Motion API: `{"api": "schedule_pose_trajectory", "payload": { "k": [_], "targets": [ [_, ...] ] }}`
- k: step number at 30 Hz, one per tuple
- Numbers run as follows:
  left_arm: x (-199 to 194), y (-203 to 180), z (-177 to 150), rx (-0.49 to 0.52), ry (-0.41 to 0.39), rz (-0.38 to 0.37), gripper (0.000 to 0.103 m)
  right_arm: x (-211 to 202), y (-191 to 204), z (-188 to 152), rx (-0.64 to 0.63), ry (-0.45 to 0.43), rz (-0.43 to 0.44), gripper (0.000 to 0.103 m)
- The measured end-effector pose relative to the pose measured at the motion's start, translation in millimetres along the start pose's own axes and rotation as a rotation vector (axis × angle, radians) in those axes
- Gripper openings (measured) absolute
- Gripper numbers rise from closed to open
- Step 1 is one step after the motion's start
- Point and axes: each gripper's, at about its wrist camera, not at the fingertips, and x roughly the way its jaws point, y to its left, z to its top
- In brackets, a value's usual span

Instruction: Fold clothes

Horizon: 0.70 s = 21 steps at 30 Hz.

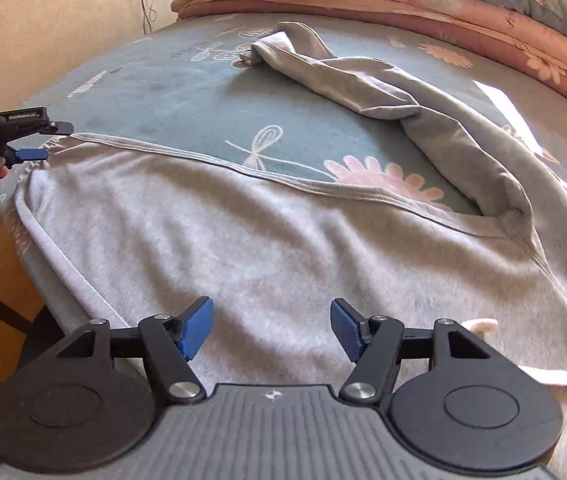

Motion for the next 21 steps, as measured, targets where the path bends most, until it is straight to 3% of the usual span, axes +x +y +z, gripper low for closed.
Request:
{"api": "schedule_pose_trajectory", "payload": {
  "k": [4,8,13,18,21],
  "targets": [
    [-18.4,-50.3,-32.9,0.146,0.063,-0.132,0.089,-7.5,-11.1,-12.7,0.010,-0.008,-0.064,0.073],
    [-27.1,-105.0,-78.1,0.328,0.130,-0.202,0.089,-6.0,-13.4,-22.5,-0.014,-0.024,-0.104,0.077],
    [-33.0,-149.2,-118.9,0.526,0.149,-0.171,0.089,8.9,-13.1,-16.9,-0.006,-0.067,-0.037,0.077],
    [-31.0,-146.0,-141.1,0.541,0.215,-0.082,0.093,49.8,6.3,-1.4,-0.070,-0.029,0.007,0.077],
    [-38.7,-143.4,-151.2,0.595,0.216,-0.059,0.094,63.9,9.7,0.0,-0.093,-0.059,-0.034,0.093]
  ]
}}
